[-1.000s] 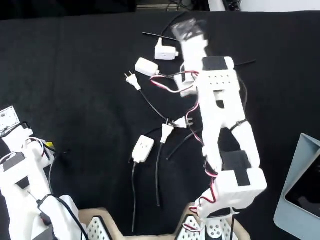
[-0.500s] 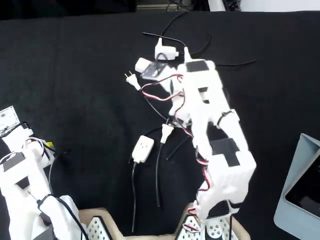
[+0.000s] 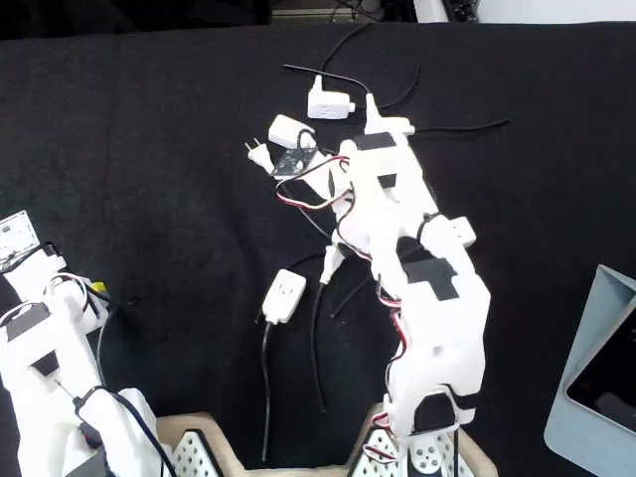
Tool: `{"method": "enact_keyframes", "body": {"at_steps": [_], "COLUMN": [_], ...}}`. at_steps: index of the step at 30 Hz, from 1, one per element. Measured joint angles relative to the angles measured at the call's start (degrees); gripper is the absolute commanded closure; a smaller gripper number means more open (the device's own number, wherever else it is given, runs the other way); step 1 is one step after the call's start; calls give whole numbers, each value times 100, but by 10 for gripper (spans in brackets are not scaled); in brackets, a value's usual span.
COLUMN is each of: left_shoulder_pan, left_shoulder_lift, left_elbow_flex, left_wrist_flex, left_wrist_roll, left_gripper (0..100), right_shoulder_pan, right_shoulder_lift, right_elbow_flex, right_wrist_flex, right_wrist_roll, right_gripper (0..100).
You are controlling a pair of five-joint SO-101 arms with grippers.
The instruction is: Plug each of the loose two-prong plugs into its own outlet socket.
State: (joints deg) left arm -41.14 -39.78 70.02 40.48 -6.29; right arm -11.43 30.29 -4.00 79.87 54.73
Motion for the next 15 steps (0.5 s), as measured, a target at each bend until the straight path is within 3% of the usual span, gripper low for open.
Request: {"method": "enact_keyframes", "body": {"at_steps": [4, 15], "left_shoulder_pan": [0, 0], "left_shoulder_lift": [0, 0], "left_elbow_flex": [0, 0], "left_wrist_flex": [0, 0], "left_wrist_roll": [0, 0], "left_gripper": [759, 759], "right_shoulder_pan": [18, 176], "right_shoulder_lift": [0, -571], "right_elbow_flex": [-35, -62], "right_wrist_flex": [-44, 527], "right_wrist_roll": [193, 167], "right_gripper": [991, 987]}}
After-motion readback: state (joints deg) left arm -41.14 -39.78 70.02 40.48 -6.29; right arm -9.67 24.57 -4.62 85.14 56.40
